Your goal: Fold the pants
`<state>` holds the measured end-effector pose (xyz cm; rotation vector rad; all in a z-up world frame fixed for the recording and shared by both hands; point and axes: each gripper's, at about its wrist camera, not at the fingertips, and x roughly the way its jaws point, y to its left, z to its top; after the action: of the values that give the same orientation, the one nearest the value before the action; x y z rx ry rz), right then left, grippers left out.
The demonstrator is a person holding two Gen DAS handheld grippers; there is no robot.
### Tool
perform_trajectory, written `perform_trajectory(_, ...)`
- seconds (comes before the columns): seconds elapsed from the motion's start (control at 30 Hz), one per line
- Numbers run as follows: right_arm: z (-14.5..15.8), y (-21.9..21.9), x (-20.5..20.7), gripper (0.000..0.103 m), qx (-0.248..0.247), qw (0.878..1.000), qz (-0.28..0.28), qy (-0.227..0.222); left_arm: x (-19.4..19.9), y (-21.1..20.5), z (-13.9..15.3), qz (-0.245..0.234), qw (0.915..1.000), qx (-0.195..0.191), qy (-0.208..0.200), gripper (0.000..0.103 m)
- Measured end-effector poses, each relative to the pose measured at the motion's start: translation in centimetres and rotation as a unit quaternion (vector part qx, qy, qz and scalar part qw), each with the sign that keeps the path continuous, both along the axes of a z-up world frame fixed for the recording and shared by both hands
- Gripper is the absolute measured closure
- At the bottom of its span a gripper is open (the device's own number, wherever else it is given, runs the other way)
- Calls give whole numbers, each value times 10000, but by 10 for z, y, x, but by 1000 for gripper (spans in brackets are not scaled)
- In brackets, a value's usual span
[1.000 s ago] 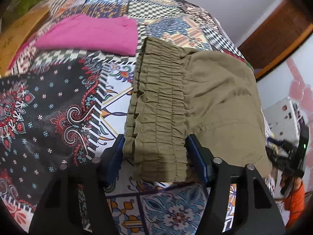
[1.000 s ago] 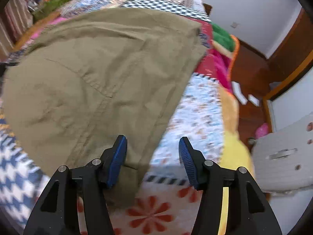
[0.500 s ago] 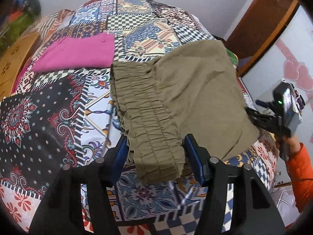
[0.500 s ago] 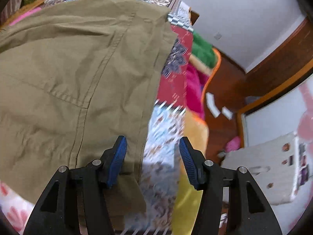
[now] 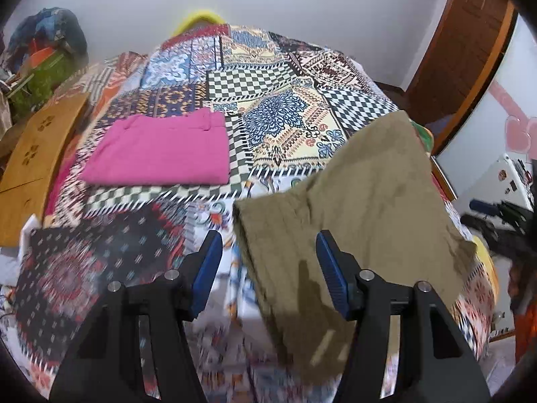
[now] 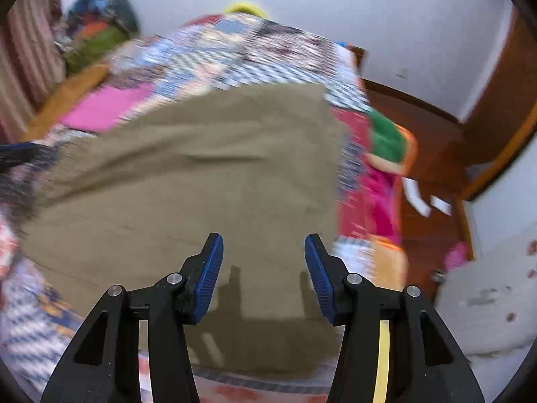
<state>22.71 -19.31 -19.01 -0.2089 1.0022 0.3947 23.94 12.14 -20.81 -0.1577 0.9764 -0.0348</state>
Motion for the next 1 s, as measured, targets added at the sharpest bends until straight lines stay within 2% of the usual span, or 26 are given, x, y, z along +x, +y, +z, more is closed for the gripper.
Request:
perform_trajectory(0.1,-3,35,1,56,344,9990,274,121,30,0,-25,35,9996,-55,268,45)
perform_trajectory(0.2,-14,65,0,56,508,9966,553,331,44,-1,-43,166,9988,163,423,45)
perform_trajectory(0.3,-40,90,-3,56,140,9953,821,494,49,6,-57,255,9984,220,449,44)
perform_trajectory(0.4,-53,88,-8,56,99,9953,836,480,51,10,-65,296,9980,286,473,43)
perform_trajectory(0.5,-52,83,-7,56,155,9943,872,589,54,13,-71,439,9962,602,442,38)
perform_trajectory(0.53,-53,80,-8,56,147,9940,894,609,56,16,-72,486,9960,576,469,36)
perform_trajectory(0.6,-56,82,-14,57,89,9940,913,599,60,26,-76,622,9960,293,579,36)
perform_trajectory(0.67,-55,83,-15,56,7,9938,942,584,62,26,-76,661,9957,238,608,37)
perform_trajectory(0.83,-48,74,-20,55,143,9939,850,692,57,18,-59,555,9955,489,597,38)
perform_trajectory(1.0,-25,43,-26,54,393,9961,484,628,26,19,-15,516,9982,208,238,37)
